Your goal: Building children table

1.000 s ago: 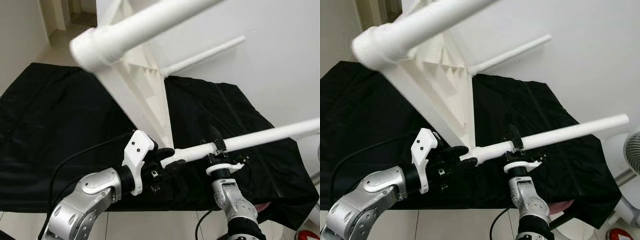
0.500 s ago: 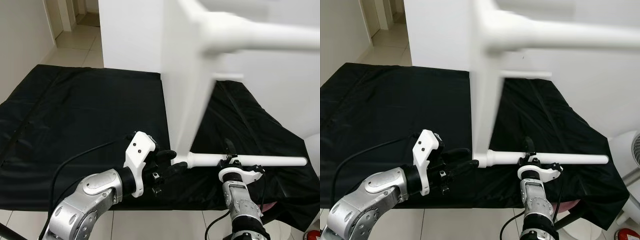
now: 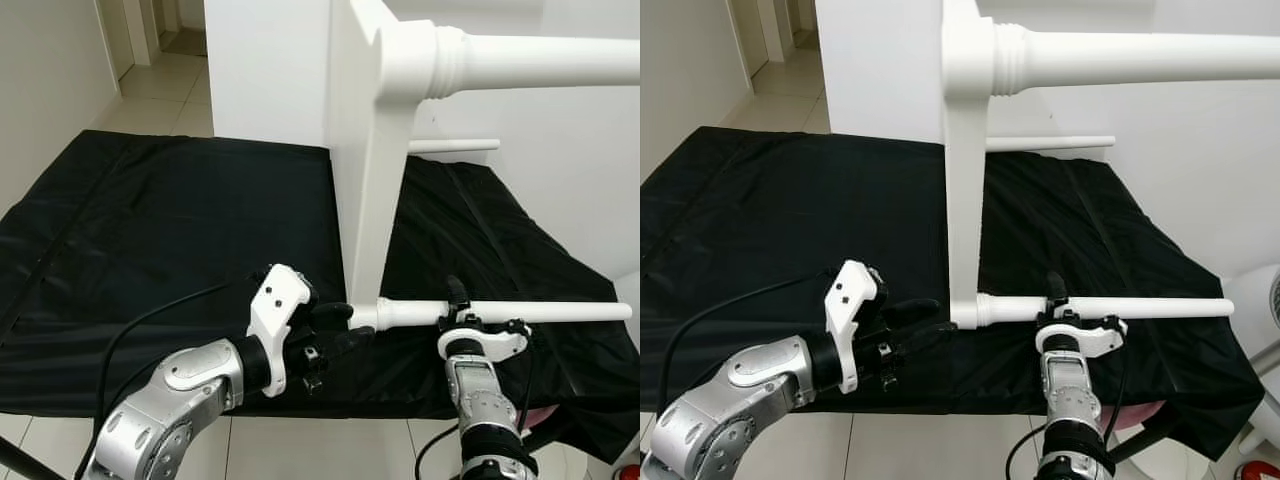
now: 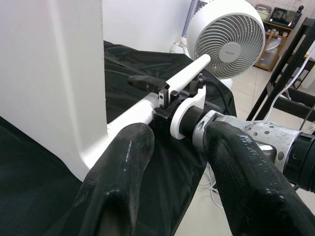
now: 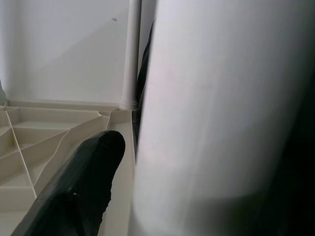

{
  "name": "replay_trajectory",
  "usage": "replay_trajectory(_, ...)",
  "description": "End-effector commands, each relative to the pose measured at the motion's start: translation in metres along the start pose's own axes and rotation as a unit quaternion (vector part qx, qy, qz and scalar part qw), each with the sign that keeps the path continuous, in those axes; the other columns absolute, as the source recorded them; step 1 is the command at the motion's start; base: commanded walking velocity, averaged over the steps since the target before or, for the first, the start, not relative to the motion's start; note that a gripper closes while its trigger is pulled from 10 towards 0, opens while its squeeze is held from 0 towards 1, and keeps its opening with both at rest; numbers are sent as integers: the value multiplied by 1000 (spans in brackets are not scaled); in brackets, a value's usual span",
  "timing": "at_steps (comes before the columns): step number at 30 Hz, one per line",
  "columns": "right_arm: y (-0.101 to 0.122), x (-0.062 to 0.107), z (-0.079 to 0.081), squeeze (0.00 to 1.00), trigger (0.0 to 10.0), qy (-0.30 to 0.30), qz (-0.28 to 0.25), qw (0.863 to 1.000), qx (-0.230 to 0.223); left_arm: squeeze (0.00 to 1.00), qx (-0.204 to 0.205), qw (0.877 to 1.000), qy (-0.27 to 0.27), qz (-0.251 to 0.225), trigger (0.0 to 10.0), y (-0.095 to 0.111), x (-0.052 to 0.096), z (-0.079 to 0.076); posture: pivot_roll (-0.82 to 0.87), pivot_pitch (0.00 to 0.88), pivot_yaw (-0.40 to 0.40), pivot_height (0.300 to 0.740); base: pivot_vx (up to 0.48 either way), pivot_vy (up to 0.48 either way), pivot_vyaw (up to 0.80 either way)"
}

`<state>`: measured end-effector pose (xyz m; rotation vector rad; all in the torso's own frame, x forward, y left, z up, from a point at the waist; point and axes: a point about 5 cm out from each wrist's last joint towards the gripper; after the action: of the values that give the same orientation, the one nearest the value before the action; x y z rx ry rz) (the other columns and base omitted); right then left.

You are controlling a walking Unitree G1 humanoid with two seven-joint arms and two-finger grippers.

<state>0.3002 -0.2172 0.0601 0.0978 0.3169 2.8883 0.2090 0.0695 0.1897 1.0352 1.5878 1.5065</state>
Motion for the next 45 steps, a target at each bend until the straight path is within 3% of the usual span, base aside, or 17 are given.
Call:
replay_trajectory(1, 11, 1, -4, 0, 10000, -19, -31, 999, 9, 0, -1, 1000, 17, 1, 10000, 1, 0, -1, 21, 13, -82, 740, 0, 0, 0)
replay_trajectory(3, 11, 1, -3, 0, 10000, -19, -31, 999, 14, 0, -1, 1000, 16, 1, 10000, 1, 0, -1, 19, 13, -82, 740, 0, 0, 0)
replay_trajectory(4, 11, 1, -3, 1000, 10000, -18, -32, 999, 16, 0, -1, 1000, 16, 0, 10000, 1, -1, -1, 17, 13, -84, 740, 0, 0, 0)
replay_trajectory(9, 12, 2, -4, 1000, 10000, -24, -32, 999, 29, 0, 1, 1000, 15, -1, 10000, 1, -1, -1, 14, 11, -85, 740, 0, 0, 0)
replay_trajectory(10, 13, 2, -5, 0, 10000, -28, -32, 999, 33, 0, 3, 1000, 14, -1, 10000, 1, -3, 0, 10, 12, -83, 740, 0, 0, 0)
replay_trajectory(17, 12, 3, -6, 0, 10000, -35, -33, 998, 36, 0, 16, 1000, 6, 0, 10000, -3, -11, 0, 4, 14, -79, 740, 0, 0, 0)
replay_trajectory(28, 9, 6, -6, 0, 10000, -36, -34, 998, 35, 0, 28, 998, -47, 19, 10000, -13, -52, 1, -5, 19, -60, 740, 0, 0, 0)
replay_trajectory(33, 8, 6, -6, 0, 10000, -35, -35, 998, 35, 0, 24, 998, -53, 21, 10000, -15, -61, 3, -2, 22, -57, 740, 0, 0, 0)
replay_trajectory(35, 7, 8, -7, 0, 10000, -35, -35, 998, 36, 0, 16, 998, -57, 31, 10000, -22, -76, 8, -7, 21, -55, 740, 0, 0, 0)
replay_trajectory(38, 6, 8, -7, 0, 10000, -34, -35, 998, 35, 0, 11, 997, -62, 39, 10000, -26, -85, 11, -12, 21, -50, 740, 0, 0, 0)
replay_trajectory(45, 4, 8, -5, 0, 10000, -31, -36, 998, 33, 0, -12, 996, -70, 46, 10000, -28, -97, 21, -21, 22, -40, 740, 0, 0, 0)
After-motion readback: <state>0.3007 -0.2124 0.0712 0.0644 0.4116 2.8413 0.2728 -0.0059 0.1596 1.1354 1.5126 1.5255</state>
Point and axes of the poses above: a point about 5 cm out from each wrist's last joint towards the gripper, its own x axis pointing back from the gripper into the wrist, its own y axis along the axis of the wrist's last joint, z = x × y, and after that the axes turned 1 degree about -x, right-handed
